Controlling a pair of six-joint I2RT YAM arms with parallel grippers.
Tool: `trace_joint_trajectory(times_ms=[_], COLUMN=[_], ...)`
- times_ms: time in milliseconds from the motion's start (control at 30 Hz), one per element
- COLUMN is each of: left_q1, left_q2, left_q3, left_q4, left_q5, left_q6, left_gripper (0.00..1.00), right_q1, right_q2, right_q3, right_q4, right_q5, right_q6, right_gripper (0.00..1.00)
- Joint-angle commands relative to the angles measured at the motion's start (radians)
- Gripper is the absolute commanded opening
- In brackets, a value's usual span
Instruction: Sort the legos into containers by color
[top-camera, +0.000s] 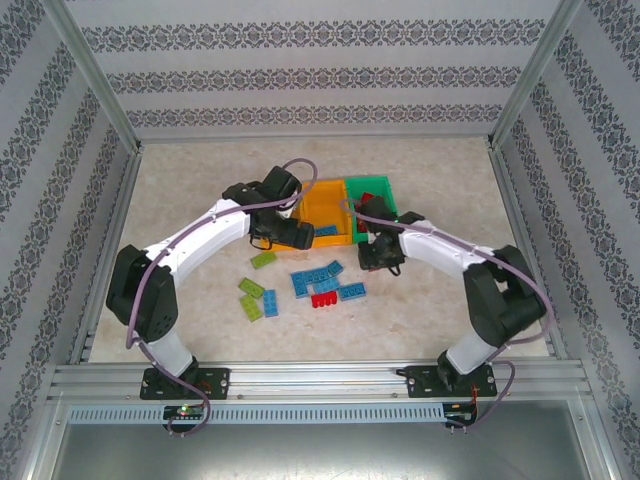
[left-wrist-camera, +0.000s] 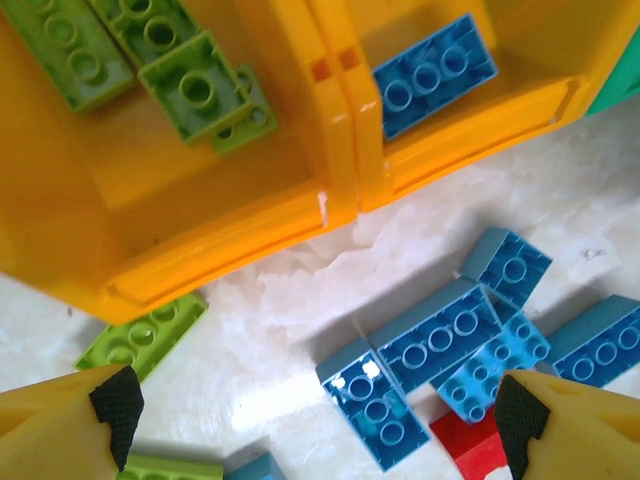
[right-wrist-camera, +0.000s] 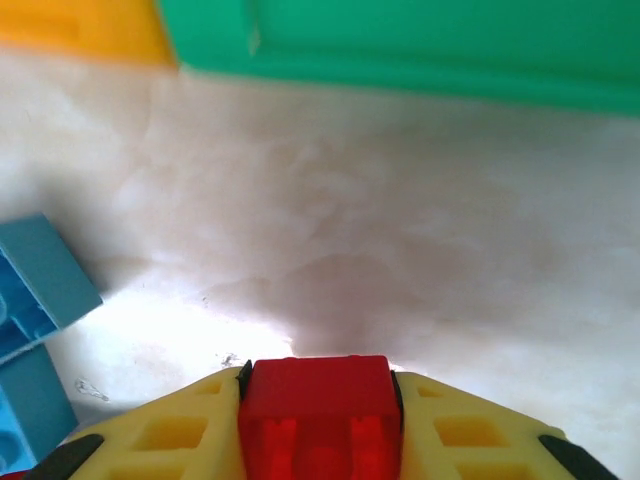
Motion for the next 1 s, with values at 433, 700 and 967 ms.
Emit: trace_joint_trajectory(times_ms=[433, 700, 967], left_q1=[-0.041, -0.139, -0.19], left_q2=[-0.207, -0.221, -0.186], left_q3=[-0.298, -0.355, -0.418], left_q4=[0.002, -0.044, 0.015], left_q5=[0.055, 0.033, 0.011], left_q6=[-0.374, -0.544, -0.624], left_gripper=[0.9, 0.87, 0.84], right_q1=[-0.167, -0.193, -0.211], right_q2=[0.272, 0.392, 0.4], right_q3=[0.492, 0.585, 0.596], right_q4=[-0.099, -0.129, -0.122], right_q5=[0.01, -0.002, -0.047], right_q6=[0.027, 0.027, 0.013], right_gripper=[0.36, 0.45, 0.61])
